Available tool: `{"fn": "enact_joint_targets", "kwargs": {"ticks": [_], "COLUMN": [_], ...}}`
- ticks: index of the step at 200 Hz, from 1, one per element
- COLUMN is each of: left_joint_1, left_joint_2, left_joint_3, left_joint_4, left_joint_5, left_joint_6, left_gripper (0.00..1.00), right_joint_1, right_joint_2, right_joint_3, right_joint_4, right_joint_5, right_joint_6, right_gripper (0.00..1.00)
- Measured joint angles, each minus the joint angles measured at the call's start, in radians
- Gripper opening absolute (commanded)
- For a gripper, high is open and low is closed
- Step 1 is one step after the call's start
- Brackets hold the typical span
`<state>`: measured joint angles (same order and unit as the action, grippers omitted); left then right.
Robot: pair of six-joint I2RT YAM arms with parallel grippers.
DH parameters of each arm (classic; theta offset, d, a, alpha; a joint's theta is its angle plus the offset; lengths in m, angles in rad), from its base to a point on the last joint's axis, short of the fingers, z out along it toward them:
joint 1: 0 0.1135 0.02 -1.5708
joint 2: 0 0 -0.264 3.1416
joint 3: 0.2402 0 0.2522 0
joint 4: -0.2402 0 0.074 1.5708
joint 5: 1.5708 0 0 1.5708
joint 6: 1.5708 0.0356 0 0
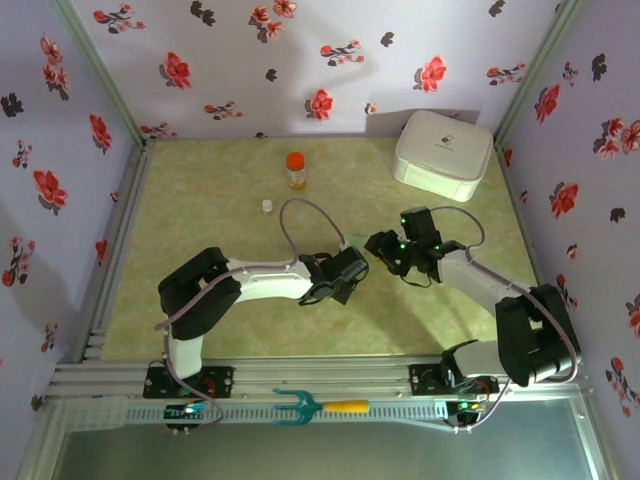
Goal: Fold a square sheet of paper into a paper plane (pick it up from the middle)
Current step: Fold the wing for the fifth time at the center of the table.
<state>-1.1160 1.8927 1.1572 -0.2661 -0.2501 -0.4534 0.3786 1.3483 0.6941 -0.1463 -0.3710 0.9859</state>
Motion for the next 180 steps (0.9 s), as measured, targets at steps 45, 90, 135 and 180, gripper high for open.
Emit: {"fn": "enact_joint_targets", "kwargs": {"ticks": [45, 90, 135, 180], "left_joint_1": [0.0, 0.0, 0.0, 0.0], "left_joint_2": [0.0, -0.001, -0.004, -0.017], "left_joint_3": [-0.006, -0.021, -0.031, -0.035], "left_joint_4": [0.003, 0.004, 0.004, 0.004], "left_joint_5": [0.0, 0.0, 0.0, 0.0], "left_joint_6": [0.011, 0.033, 0.048, 0.05], "left_gripper": [0.11, 0.13, 0.16, 0.18], "right_joint_1": [-0.001, -0.001, -0.001, -0.001], "right_joint_2": [0.084, 0.189, 0.198, 0.198], "right_joint_3": [0.049, 0.082, 0.087, 0.087], "right_joint_4": [0.002, 0.0, 0.002, 0.01], "right_joint_5": [-0.004, -0.024, -0.035, -0.045], "right_joint_6": [0.001, -0.009, -0.016, -0.014], "right_gripper": [0.48, 0.37, 0.17, 0.08]}}
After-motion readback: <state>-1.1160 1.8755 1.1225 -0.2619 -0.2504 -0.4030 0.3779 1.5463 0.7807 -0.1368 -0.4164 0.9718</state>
